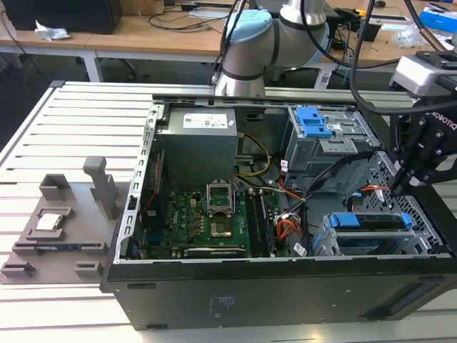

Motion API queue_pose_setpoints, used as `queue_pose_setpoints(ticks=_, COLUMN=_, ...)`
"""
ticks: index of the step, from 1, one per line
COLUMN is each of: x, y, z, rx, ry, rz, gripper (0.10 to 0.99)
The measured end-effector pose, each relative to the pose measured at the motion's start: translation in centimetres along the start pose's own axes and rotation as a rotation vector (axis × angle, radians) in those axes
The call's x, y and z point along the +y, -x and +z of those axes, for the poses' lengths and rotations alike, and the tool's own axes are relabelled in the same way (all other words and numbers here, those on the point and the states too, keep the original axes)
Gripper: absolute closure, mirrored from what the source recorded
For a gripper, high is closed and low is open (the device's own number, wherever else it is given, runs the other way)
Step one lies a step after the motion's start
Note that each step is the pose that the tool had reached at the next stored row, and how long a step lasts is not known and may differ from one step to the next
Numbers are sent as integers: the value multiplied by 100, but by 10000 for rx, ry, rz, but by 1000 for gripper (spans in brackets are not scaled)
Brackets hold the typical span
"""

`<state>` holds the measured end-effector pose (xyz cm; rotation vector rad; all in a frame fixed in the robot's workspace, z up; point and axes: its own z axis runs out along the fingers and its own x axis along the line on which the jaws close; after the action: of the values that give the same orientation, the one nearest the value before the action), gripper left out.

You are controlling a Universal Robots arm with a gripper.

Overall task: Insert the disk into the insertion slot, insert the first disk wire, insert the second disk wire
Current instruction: 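Insert the first disk wire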

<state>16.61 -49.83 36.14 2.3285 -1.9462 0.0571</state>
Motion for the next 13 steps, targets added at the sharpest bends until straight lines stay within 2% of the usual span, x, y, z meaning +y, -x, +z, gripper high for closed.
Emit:
queue_pose_setpoints(ticks=2, x=60, y=-48, z=11, rx=1, ry=0, rz=0, gripper=918)
queue_pose_setpoints(ticks=4, x=86, y=-59, z=15, rx=1, ry=0, rz=0, gripper=918)
queue_pose_setpoints(ticks=10, x=93, y=-59, z=16, rx=-3, ry=6, rz=65, gripper=918)
queue_pose_setpoints(ticks=13, x=93, y=-59, z=16, rx=-34, ry=60, rz=607, gripper=918)
